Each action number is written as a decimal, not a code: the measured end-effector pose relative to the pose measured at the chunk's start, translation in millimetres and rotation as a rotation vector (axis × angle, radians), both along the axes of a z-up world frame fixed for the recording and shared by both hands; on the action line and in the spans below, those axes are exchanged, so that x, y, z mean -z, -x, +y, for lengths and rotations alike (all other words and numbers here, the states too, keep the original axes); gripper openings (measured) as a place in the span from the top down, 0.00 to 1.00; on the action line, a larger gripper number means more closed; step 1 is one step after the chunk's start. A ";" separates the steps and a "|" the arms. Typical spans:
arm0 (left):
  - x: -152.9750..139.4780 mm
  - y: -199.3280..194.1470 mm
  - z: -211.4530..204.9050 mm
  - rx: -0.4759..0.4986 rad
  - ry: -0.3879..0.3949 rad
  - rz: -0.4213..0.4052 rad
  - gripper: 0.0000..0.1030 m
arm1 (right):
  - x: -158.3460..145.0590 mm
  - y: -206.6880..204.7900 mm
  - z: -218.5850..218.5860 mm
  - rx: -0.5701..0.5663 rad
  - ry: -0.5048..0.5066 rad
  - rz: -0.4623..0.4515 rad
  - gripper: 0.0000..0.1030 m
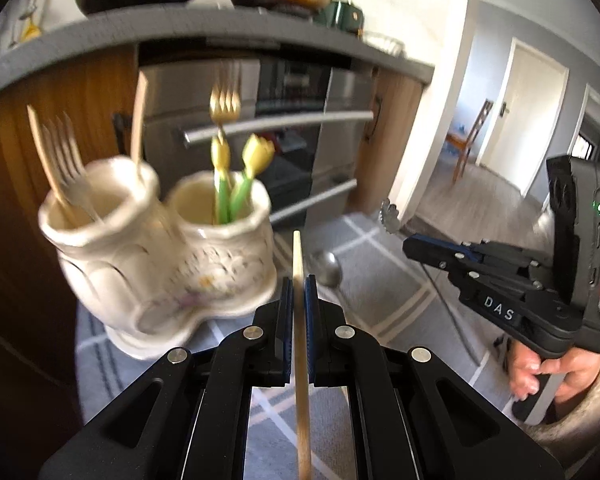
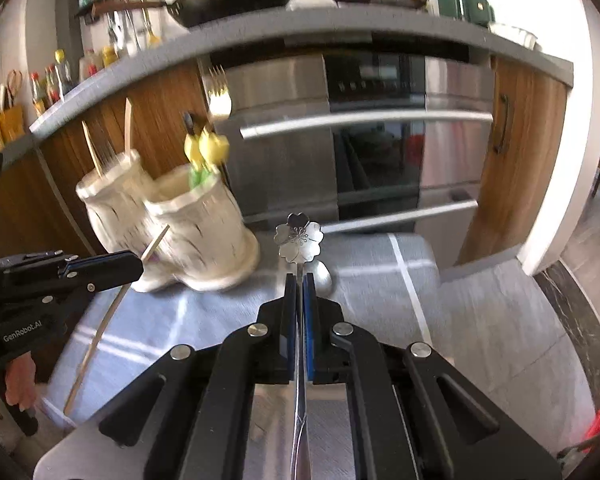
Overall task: Organize utensils
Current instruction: 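Insert chopstick into larger cup with left tool while right tool inserts flower spoon into smaller cup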
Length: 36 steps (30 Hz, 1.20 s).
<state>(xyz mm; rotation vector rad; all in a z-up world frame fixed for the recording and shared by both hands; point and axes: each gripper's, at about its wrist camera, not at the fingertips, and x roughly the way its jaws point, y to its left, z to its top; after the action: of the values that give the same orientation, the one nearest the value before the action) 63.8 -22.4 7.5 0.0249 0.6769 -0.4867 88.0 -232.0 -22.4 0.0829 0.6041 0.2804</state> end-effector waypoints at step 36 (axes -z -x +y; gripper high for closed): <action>-103.4 -104.8 67.7 -0.283 0.137 -0.440 0.94 | -78.5 -117.6 93.6 -0.075 -0.231 -0.325 0.97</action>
<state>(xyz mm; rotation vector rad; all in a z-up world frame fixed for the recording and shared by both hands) 168.6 45.3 110.9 -0.0895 0.2081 -0.2403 205.7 -138.5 56.1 0.2330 0.2502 0.4262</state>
